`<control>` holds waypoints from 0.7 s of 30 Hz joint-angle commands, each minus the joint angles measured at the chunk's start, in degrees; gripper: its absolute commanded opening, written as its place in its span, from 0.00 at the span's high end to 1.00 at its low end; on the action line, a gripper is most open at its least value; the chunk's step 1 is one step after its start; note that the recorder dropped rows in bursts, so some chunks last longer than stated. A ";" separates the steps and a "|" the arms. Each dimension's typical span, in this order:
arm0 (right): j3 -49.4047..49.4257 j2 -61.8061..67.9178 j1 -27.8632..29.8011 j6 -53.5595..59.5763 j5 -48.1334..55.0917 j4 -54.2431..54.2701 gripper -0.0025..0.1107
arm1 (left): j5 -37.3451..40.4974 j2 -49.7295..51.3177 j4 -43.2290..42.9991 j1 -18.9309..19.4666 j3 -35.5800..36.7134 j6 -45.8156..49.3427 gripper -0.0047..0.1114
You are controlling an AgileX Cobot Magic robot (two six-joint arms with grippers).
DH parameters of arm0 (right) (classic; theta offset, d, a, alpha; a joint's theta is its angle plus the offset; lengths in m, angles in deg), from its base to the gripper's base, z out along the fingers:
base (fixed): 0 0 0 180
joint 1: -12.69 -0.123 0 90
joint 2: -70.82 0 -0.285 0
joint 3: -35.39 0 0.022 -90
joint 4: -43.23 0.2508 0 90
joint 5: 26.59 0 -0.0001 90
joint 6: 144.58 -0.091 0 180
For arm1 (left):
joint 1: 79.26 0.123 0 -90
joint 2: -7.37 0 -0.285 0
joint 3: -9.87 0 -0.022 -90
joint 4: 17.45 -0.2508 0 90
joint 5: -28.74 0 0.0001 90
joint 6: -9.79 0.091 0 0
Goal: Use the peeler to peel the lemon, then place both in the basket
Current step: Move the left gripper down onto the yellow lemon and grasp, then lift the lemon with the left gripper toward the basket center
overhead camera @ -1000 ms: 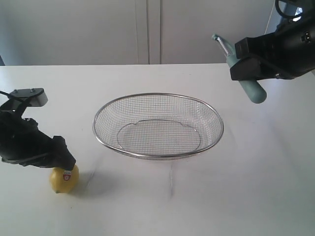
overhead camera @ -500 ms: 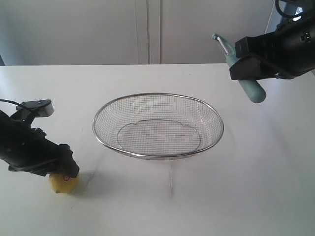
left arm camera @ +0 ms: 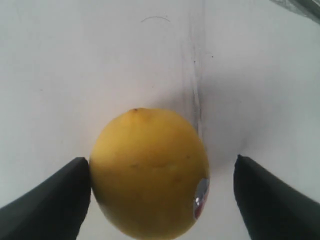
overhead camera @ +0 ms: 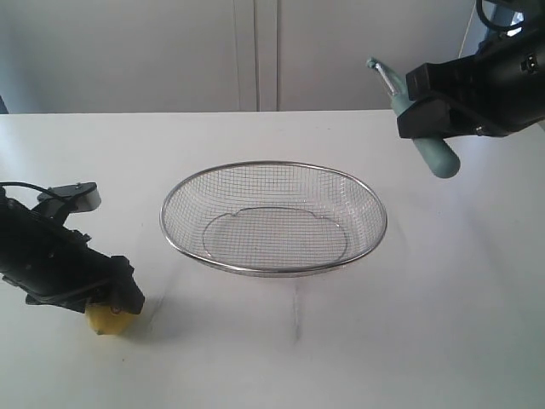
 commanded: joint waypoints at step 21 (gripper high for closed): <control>0.14 -0.04 0.04 -0.26 -0.63 0.25 0.98 | -2.61 0.47 1.70 -3.52 -0.11 4.35 0.32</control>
